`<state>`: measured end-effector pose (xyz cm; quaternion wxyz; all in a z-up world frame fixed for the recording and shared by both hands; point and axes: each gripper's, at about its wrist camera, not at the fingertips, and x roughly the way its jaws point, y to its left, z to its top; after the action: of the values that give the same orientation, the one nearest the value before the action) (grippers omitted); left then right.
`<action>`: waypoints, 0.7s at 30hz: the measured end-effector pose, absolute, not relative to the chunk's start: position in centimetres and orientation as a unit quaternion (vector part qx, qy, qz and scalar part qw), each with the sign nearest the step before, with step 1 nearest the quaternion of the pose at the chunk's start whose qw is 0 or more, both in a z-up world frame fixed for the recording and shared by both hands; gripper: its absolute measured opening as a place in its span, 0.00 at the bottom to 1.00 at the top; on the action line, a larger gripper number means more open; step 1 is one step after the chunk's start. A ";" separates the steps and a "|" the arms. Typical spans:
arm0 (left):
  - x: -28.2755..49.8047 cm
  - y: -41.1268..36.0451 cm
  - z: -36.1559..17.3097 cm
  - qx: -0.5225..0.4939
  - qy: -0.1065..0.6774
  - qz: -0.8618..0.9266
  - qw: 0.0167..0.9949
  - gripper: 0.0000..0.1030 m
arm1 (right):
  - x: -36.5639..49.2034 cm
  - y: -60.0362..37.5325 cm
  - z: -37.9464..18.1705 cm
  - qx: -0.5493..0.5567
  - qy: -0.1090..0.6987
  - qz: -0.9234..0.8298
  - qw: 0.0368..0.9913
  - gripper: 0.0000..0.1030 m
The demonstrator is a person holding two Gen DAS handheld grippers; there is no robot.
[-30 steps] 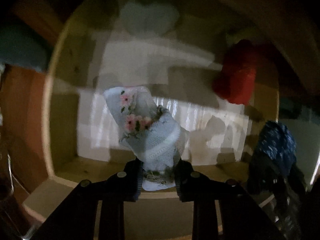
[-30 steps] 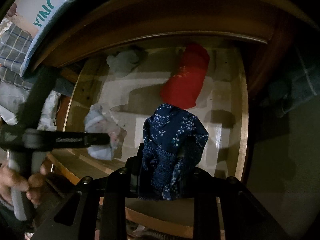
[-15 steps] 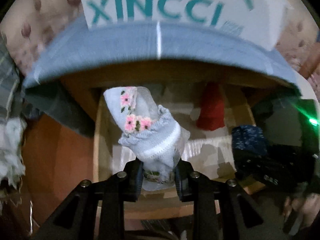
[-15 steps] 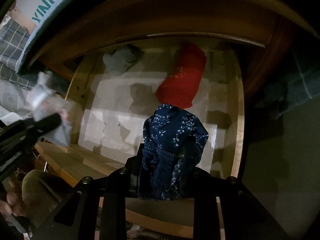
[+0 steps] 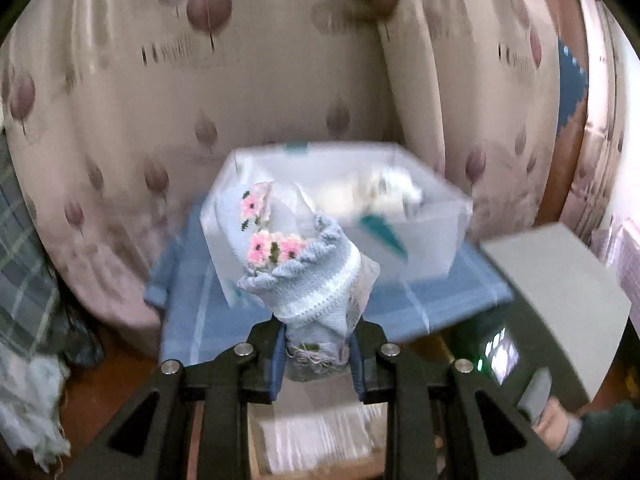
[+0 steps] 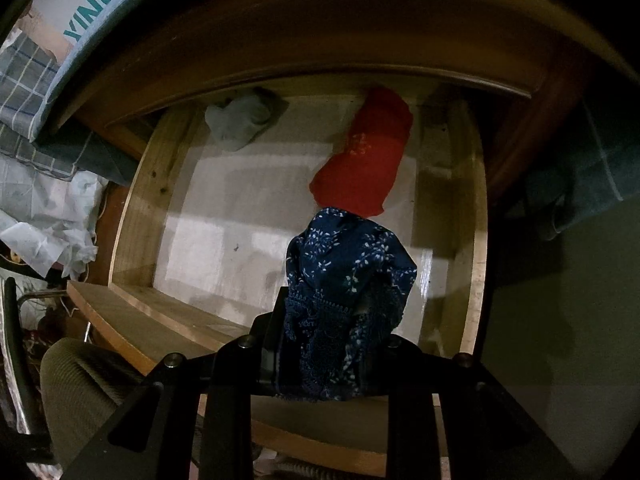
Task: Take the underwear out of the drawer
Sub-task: 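Carry the light blue floral sock up to the white box with the left tool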
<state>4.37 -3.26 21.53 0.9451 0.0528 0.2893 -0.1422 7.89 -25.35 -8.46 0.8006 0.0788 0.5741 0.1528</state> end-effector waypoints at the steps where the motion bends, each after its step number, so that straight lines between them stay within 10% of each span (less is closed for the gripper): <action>1: 4.5 -2.9 22.5 0.053 0.282 -0.144 0.947 0.25 | 7.9 -25.3 -8.4 0.079 0.574 0.153 0.801 0.23; 9: 9.8 -2.4 28.8 0.054 0.229 -0.119 0.965 0.25 | 7.8 -25.5 -8.4 0.083 0.573 0.154 0.801 0.23; 21: 21.0 -2.3 24.7 0.020 0.323 -0.100 0.941 0.25 | 7.9 -25.5 -8.5 0.094 0.574 0.164 0.796 0.23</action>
<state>21.03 -2.32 24.67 0.9408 0.0197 0.3234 -0.1000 7.93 -25.54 -8.48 0.7965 0.0945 0.5743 0.1639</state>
